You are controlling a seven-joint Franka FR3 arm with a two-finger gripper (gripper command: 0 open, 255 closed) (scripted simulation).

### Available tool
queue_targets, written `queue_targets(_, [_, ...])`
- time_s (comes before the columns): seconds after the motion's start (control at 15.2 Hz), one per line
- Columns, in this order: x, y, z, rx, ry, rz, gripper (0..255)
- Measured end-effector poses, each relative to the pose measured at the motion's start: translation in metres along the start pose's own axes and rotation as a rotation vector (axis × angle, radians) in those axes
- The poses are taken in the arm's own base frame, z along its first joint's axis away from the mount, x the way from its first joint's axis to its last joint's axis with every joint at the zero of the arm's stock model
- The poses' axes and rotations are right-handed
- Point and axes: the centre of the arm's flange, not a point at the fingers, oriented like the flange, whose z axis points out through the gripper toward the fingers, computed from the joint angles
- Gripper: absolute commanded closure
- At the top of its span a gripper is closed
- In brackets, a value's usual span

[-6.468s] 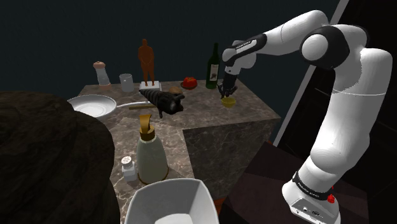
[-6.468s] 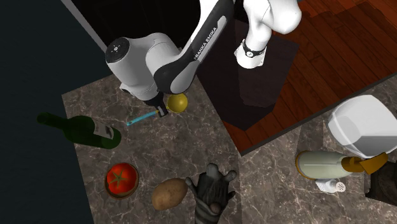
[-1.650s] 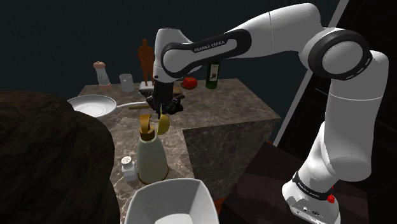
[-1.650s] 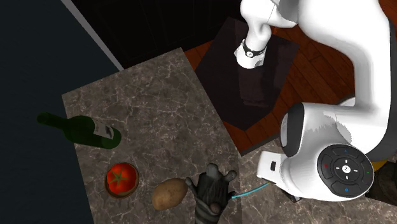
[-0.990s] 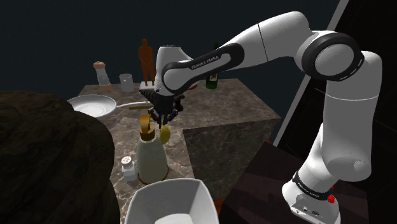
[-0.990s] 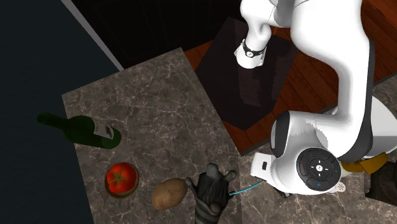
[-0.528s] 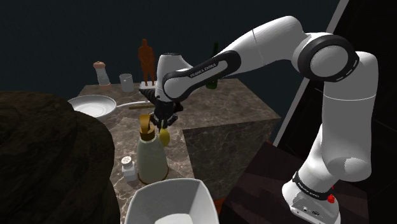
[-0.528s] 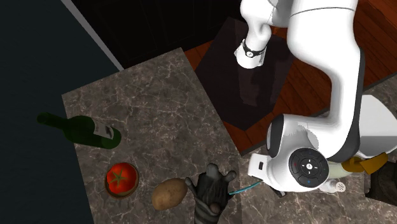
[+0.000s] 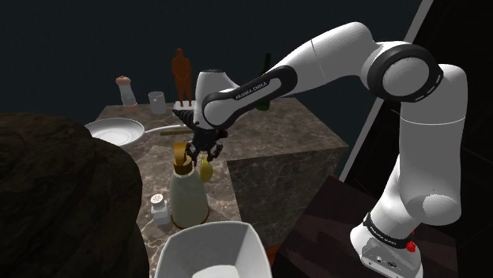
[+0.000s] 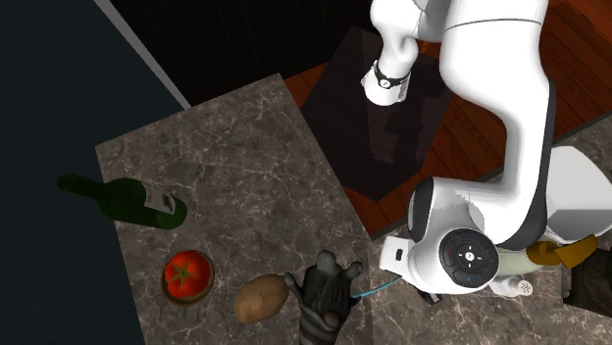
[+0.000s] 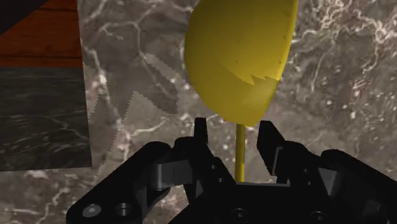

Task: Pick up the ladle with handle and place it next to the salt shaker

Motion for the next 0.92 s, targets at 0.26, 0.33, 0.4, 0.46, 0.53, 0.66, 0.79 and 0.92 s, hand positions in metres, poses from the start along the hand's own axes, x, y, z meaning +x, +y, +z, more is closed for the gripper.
queue_targets(0.26, [-0.002,0.002,0.005,-0.008,-0.006,0.001,0])
queue_targets(0.33, [-0.001,0.001,0.005,-0.008,-0.006,0.001,0])
queue_targets(0.4, [0.0,0.0,-0.003,-0.008,-0.006,0.001,0])
queue_targets(0.46, [0.001,0.0,-0.013,-0.008,-0.006,0.001,0])
queue_targets(0.53, [0.001,-0.001,-0.025,-0.007,-0.005,0.001,0])
queue_targets(0.66, [0.0,0.0,-0.041,-0.007,-0.005,0.001,0])
queue_targets(0.79, [0.001,0.0,-0.045,-0.008,-0.006,0.001,0])
queue_targets(0.92, [0.001,0.0,-0.046,-0.008,-0.006,0.001,0])
